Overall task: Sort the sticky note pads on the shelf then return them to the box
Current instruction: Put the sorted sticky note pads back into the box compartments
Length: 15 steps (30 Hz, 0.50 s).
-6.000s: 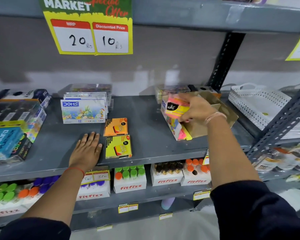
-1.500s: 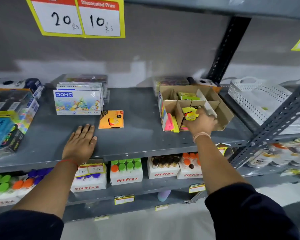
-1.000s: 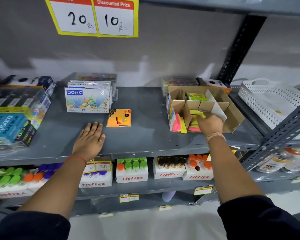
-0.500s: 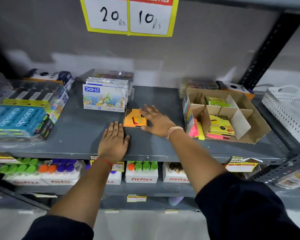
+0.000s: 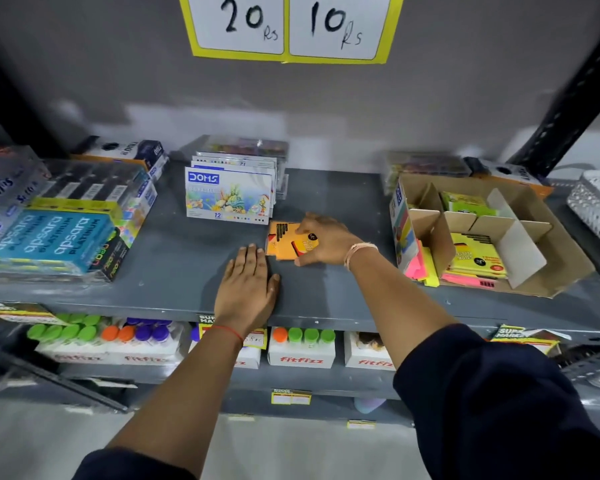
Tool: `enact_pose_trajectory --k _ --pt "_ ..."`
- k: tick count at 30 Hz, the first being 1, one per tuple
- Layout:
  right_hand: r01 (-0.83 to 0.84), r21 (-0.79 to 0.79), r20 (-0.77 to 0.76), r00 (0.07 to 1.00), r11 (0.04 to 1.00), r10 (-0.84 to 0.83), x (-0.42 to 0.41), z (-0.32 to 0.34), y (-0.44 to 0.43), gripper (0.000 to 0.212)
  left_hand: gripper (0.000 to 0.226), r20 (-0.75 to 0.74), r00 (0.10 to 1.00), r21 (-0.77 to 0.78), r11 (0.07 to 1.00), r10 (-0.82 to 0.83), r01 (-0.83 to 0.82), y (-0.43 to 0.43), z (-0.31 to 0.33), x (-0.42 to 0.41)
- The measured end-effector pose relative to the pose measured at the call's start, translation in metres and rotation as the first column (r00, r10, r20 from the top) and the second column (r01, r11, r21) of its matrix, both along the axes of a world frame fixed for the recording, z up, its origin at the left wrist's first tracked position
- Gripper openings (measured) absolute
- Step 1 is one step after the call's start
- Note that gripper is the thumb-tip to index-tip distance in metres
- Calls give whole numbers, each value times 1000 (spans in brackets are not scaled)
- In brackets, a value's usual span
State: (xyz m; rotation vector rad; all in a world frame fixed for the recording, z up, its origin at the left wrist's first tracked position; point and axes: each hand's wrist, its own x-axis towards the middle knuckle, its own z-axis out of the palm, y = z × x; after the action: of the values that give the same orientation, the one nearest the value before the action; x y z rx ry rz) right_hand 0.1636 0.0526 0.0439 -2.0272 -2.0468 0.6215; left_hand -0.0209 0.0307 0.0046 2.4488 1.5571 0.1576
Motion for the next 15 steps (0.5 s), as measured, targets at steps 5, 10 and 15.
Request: enact_pose_trajectory --k 5,10,15 --pt "-22 -18 75 997 1000 23 -5 2 12 68 74 15 1000 -9 1000 -3 3 1 -1 -1" --pt "-25 -129 -23 999 991 22 -4 7 16 69 73 14 1000 9 1000 -6 6 0 -2 -1" --pt "-13 -137 60 998 990 22 -4 18 17 69 65 4 1000 3 1000 -8 8 1 -1 -1"
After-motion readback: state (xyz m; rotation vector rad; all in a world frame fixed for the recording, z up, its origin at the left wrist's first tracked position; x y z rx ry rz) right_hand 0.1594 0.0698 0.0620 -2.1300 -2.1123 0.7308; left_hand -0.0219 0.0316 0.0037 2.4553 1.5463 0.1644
